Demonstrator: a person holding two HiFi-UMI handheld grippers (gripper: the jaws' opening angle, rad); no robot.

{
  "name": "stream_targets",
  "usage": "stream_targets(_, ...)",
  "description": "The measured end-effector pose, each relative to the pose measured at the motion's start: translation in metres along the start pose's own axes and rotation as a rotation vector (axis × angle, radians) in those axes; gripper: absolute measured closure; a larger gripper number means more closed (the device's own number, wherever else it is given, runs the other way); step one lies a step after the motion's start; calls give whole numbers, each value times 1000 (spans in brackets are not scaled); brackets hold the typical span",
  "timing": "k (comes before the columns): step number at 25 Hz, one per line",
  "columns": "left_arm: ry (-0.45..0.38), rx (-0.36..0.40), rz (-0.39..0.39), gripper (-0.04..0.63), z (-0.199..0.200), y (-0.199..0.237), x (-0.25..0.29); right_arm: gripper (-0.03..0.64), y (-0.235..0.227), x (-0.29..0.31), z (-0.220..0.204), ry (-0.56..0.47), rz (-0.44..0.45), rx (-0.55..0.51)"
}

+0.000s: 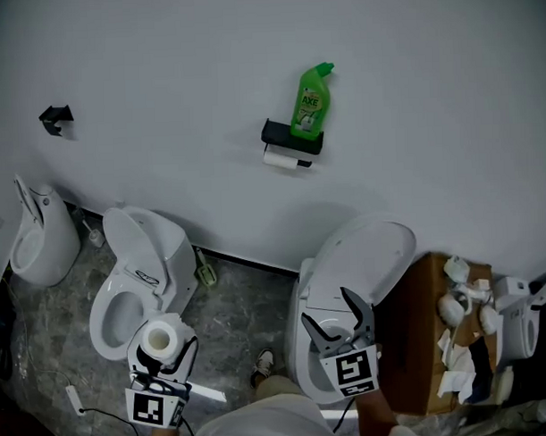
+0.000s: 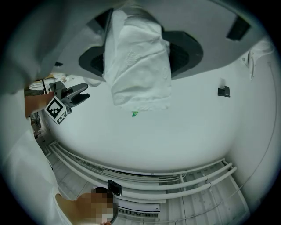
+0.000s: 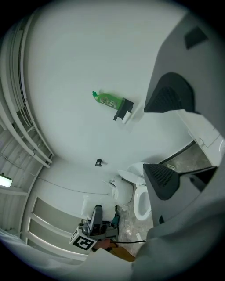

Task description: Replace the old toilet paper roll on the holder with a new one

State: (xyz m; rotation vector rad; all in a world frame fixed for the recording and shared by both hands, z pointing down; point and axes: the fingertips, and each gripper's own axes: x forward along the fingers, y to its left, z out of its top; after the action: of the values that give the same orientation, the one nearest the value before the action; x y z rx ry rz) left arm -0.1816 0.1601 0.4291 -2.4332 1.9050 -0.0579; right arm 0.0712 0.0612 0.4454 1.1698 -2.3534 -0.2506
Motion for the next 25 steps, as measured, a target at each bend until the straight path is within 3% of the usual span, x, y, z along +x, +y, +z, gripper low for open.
stream_targets(9, -41, -14, -12, 253, 34, -2, 155, 272, -87, 120, 11, -32, 76, -111)
stream_targets(16, -9, -1, -36, 253, 28, -4, 205, 272, -116, 182, 16, -25, 105, -211)
stream_targets(20, -3, -10, -71, 253, 24, -3, 224, 272, -119, 209, 21, -6, 129, -179)
stream_targets(25, -38, -17, -113, 253, 20, 7, 249, 272, -127, 239, 35, 15, 79, -220)
